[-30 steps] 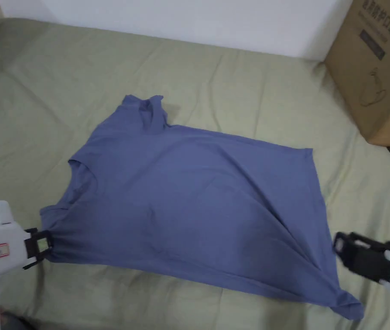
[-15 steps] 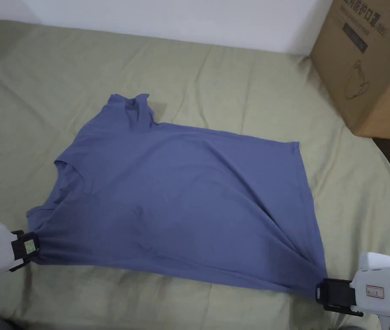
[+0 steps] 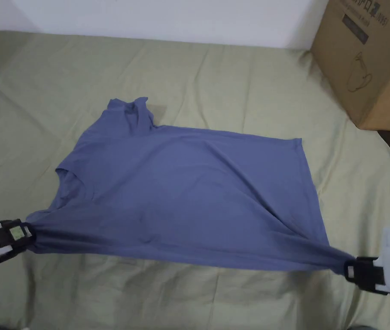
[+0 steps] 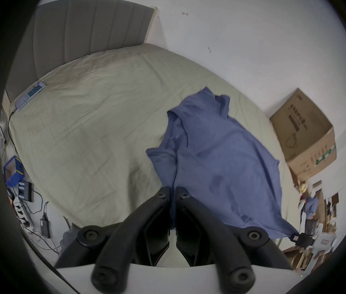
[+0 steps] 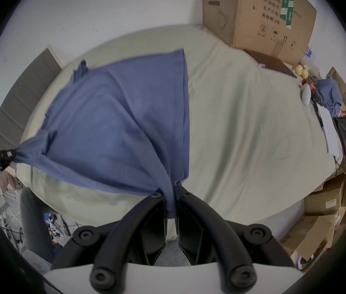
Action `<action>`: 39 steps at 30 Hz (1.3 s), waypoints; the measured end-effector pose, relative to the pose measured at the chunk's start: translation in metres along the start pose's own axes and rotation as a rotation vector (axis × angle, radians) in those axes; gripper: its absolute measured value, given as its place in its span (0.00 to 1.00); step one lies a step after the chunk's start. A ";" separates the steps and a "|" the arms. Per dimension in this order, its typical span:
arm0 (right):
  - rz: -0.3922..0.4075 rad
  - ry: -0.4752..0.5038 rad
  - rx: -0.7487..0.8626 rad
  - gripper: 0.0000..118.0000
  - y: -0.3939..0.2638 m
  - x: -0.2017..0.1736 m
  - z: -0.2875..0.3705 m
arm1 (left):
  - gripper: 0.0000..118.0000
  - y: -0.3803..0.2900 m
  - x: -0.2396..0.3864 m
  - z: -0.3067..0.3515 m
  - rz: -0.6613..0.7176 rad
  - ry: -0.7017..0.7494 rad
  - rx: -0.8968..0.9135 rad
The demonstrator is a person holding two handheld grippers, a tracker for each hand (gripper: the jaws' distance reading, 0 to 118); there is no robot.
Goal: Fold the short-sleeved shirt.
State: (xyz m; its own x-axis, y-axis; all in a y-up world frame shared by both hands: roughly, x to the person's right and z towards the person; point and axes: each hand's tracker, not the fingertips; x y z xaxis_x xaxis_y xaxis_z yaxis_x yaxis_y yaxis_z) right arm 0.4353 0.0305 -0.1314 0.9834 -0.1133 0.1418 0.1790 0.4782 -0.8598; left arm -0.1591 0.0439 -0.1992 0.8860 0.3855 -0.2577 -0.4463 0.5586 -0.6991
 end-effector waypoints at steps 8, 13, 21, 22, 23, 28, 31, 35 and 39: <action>-0.016 -0.006 0.042 0.05 0.082 -0.012 -0.015 | 0.00 0.060 0.026 -0.036 0.048 0.001 0.074; -0.082 -0.021 -0.009 0.05 0.120 -0.025 -0.051 | 0.00 0.091 0.039 -0.086 0.051 0.037 0.068; -0.103 -0.050 -0.090 0.05 0.158 -0.024 -0.108 | 0.01 0.111 0.044 -0.154 0.036 0.086 -0.016; -0.095 -0.050 -0.097 0.05 0.161 -0.023 -0.113 | 0.02 0.112 0.044 -0.161 0.039 0.090 -0.025; -0.094 -0.053 -0.103 0.05 0.164 -0.021 -0.119 | 0.05 0.113 0.043 -0.166 0.041 0.093 -0.032; -0.084 -0.113 -0.073 0.30 0.174 -0.018 -0.126 | 0.77 0.113 0.047 -0.176 -0.017 0.132 -0.035; -0.055 -0.220 -0.065 0.86 0.172 -0.018 -0.117 | 0.98 0.116 0.051 -0.162 -0.024 0.170 0.043; -0.054 -0.156 0.131 0.86 0.168 -0.018 -0.078 | 0.98 0.114 0.069 -0.120 -0.152 0.103 0.158; 0.013 -0.181 0.399 0.86 0.143 -0.032 -0.019 | 0.99 0.096 0.097 -0.063 -0.329 0.092 0.313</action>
State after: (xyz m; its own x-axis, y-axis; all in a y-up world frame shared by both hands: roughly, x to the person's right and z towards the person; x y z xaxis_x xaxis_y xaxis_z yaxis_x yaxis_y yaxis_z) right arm 0.4286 0.0862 -0.2678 0.9686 0.0326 0.2466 0.1291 0.7816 -0.6103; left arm -0.1076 0.0884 -0.3335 0.9880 0.0919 -0.1239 -0.1437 0.8407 -0.5221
